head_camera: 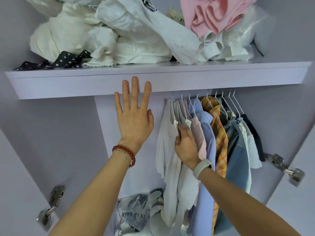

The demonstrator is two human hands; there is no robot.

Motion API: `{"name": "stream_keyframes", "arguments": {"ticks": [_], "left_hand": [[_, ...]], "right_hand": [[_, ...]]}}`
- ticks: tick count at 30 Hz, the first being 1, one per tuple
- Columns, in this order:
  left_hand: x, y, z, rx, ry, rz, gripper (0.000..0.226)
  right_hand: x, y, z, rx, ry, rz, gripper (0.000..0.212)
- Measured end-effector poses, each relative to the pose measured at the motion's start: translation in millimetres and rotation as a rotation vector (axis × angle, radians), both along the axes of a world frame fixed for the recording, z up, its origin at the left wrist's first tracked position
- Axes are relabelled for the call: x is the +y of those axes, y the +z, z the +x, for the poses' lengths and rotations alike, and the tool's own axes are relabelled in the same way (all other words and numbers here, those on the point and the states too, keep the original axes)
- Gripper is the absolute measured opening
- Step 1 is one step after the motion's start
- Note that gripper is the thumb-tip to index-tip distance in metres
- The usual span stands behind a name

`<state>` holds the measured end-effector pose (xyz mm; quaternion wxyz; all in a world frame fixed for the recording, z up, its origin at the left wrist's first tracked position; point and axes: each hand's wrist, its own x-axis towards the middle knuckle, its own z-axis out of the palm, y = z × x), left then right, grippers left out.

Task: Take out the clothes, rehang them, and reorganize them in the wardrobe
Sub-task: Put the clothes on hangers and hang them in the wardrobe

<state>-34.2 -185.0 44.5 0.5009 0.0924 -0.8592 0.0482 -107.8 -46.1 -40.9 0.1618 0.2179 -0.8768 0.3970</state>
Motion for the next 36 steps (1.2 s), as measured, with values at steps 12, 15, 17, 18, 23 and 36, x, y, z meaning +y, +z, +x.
{"name": "stream_keyframes", "arguments": {"ticks": [12,15,17,18,23,36], "left_hand": [[111,-166,89,-0.558,-0.335,0.248,0.051],[158,-209,117,-0.667,-0.438,0.286,0.046],[191,-235,133,-0.795,-0.52,0.296,0.045],[209,-247,141,-0.849,-0.569,0.275,0.045],[310,-284,175,-1.032,-0.849,0.105,0.044],[617,-322,389,-1.255,-1.715,-0.453,0.041]], "right_hand": [[173,-96,156,0.036,-0.361,0.374,0.041],[230,-137,209,-0.151,-0.495,0.405,0.046],[264,-158,246,-0.247,-0.592,0.384,0.046],[280,-167,265,-0.296,-0.644,0.375,0.046],[353,-204,369,-0.514,-0.93,0.312,0.043],[486,-259,681,-0.808,-1.775,-0.179,0.038]]}}
